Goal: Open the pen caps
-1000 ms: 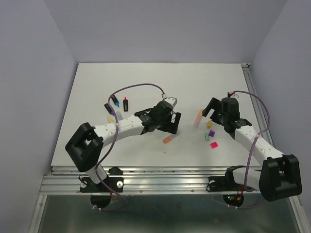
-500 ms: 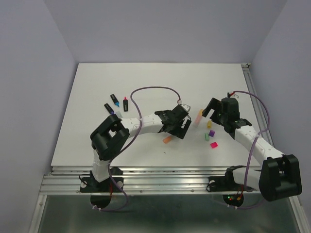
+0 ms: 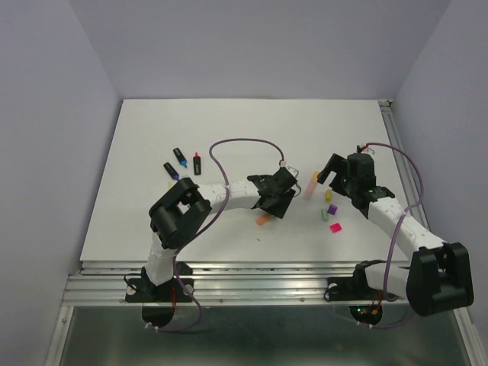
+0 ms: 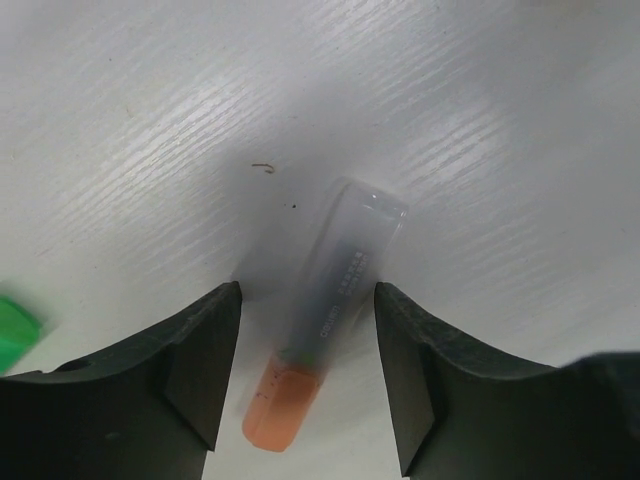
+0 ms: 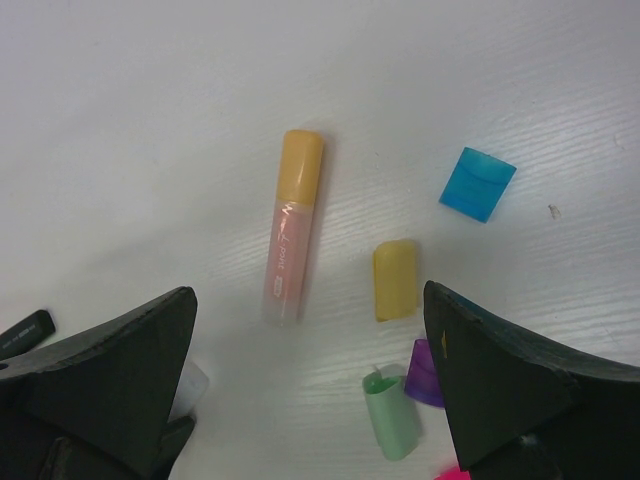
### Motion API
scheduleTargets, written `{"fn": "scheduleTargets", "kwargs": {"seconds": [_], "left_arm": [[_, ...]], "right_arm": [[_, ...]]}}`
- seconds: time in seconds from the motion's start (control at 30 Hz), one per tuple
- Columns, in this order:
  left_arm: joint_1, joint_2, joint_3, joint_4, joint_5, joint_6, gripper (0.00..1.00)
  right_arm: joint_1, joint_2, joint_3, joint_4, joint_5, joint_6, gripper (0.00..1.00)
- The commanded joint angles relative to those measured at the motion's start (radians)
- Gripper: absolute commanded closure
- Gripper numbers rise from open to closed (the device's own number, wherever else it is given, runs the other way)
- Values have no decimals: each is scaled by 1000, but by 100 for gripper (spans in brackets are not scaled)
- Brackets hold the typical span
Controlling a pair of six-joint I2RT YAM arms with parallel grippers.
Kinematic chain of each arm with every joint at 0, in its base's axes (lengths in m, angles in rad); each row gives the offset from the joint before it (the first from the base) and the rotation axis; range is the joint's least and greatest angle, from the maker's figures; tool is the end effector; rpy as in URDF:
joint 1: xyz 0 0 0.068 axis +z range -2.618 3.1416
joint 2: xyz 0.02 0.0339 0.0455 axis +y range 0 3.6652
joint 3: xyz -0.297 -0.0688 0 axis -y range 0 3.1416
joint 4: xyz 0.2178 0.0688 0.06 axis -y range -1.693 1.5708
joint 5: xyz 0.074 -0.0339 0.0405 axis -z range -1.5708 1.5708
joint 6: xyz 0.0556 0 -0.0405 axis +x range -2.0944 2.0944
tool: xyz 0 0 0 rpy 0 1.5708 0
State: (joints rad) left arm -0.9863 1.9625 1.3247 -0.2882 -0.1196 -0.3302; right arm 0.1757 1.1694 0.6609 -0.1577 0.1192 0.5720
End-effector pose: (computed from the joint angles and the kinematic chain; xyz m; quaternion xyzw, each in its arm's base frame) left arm 0.2382 -0.3481 0.2033 0.2871 0.9024 -0.1486 0.2849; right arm 0.2227 0.0328 0.2534 0.2023 0.8752 0.1094 0.4257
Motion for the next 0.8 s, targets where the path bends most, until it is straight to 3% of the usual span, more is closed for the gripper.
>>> {"fn": "scheduleTargets", "kwargs": {"seconds": [0.0, 0.13, 0.27, 0.37, 0.4, 0.77], "left_arm": [[-5, 25, 33, -32, -25, 2, 37], [-6, 38, 28, -28, -2, 0, 48], [-8, 52, 22, -16, 18, -9, 67], [-8, 56, 31, -15, 17, -23, 85], [-6, 52, 34, -17, 9, -32, 99], [-6, -120, 154, -78, -253, -222, 100]], "right_arm": [[-10, -5, 23, -2, 13, -14, 0], [-8, -7, 25, -5, 16, -14, 0], [-10, -10, 25, -6, 19, -14, 0], [-8, -13, 28, -13, 20, -18, 0], [-8, -13, 29, -16, 17, -23, 0], [-10, -103, 16, -43, -179, -55, 0]]}}
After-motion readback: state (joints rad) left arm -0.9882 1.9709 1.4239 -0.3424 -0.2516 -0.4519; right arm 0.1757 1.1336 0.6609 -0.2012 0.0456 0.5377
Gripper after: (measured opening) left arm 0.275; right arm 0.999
